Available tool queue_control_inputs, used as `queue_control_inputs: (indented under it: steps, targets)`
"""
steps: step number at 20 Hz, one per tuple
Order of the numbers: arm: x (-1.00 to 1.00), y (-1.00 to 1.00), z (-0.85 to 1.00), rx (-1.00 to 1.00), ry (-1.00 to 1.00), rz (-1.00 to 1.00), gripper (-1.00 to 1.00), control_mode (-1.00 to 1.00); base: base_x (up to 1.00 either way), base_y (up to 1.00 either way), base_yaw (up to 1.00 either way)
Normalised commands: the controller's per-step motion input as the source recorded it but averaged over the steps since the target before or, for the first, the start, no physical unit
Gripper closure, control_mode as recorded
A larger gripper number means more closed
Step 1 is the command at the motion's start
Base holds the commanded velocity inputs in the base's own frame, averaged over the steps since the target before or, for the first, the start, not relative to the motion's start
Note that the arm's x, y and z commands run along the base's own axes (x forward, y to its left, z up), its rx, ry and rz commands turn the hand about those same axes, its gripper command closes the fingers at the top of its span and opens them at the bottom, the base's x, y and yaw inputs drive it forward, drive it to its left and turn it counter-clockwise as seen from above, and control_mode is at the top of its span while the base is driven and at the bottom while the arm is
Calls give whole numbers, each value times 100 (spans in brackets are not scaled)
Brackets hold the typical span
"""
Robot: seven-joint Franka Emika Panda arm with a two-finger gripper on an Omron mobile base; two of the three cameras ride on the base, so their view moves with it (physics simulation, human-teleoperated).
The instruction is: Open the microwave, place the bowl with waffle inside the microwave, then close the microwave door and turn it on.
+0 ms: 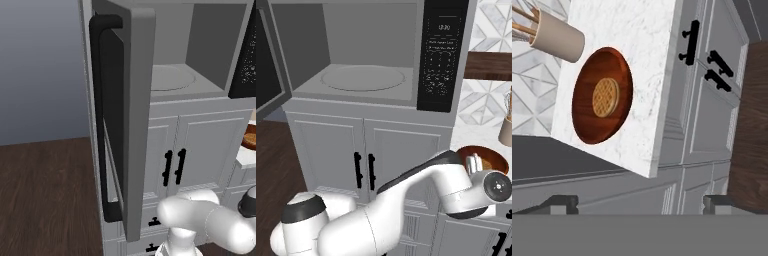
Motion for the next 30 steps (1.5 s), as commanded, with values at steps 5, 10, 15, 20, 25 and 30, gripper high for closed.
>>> queue_control_inputs:
  steps: [5, 10, 15, 20, 25, 30]
  targets:
    - [59, -8, -16, 1, 0, 0, -100, -100, 0, 0, 0]
    - [42, -16, -20, 0, 0, 0, -100, -100, 0, 0, 0]
    - [36, -25, -28, 0, 3, 1, -100, -100, 0, 0, 0]
    - [34, -24, -28, 0, 2, 1, -100, -100, 0, 0, 0]
    - [32, -31, -27, 1, 3, 2, -100, -100, 0, 0, 0]
    - [27, -40, -29, 4, 6, 3, -100, -100, 0, 0, 0]
